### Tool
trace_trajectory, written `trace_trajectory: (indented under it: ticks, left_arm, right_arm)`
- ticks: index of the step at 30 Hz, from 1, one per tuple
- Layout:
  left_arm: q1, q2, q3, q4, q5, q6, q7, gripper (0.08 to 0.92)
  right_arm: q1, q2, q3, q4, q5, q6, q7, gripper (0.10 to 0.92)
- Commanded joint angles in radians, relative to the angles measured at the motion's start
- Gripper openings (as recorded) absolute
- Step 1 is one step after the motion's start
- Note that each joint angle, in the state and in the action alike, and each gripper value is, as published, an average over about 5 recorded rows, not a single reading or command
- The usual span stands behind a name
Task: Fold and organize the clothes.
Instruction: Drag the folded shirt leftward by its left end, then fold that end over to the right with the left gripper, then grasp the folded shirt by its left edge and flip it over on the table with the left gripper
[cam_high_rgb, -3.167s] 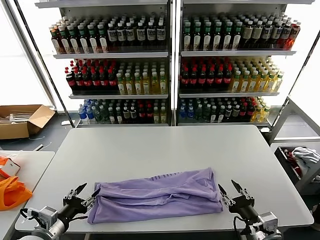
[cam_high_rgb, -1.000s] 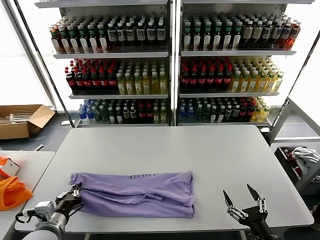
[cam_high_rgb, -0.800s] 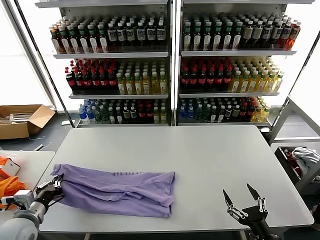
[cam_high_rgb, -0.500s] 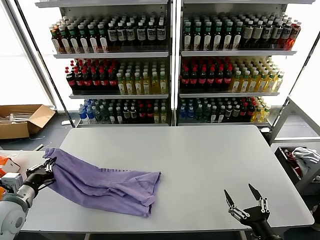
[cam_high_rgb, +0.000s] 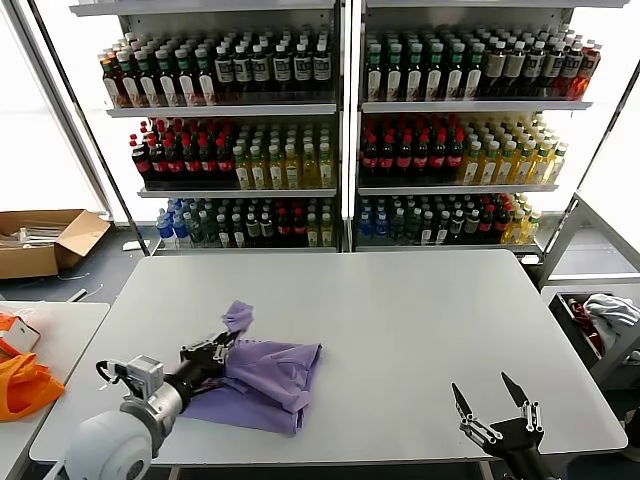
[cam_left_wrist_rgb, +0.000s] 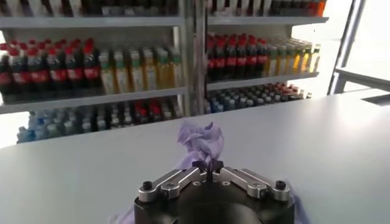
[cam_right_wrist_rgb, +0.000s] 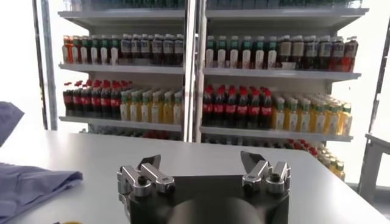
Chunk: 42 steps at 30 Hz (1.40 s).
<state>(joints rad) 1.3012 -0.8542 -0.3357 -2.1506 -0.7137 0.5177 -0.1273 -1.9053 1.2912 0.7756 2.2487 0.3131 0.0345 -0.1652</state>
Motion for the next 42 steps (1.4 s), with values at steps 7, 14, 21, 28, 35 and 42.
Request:
trace_trajectory:
  ticks: [7,14,21,28,35,42]
  left_arm:
    - [-0.12,-0.081,0.292,0.114,0.07,0.01,0.013,0.105]
    - [-0.096,-0.087,0.269,0.14,0.169,-0.005,0.037,0.162]
    - [-0.032,-0.051,0.131,-0.054,0.178,-0.03,-0.008,0.36]
    - [0.06,0.005,-0.19,-0.145,0.082,0.0,-0.011,0.568]
    - [0.124,-0.019,-0.315,0.093,0.053,-0.022,0.019,0.764]
    - [0.125,-0.072,-0.214,0.163,0.063,-0.033,0.02,0.822]
  right_arm:
    - [-0.008,0.012,0.0,-0.011,-0.004,0.0,-0.001,0.823]
    - [-0.004,0.0,0.009,-0.013,0.01,-0.006,-0.002,0.823]
    - [-0.004,-0.005,0.01,-0.016,0.015,-0.006,-0.003,0.823]
    - [0.008,-0.007,-0.004,-0.017,0.015,-0.009,-0.002,0.823]
    - [0.018,-0.012,-0.018,-0.016,0.009,-0.012,-0.001,0.823]
    - [0.014,-0.013,-0.02,-0.006,0.005,-0.013,-0.001,0.823]
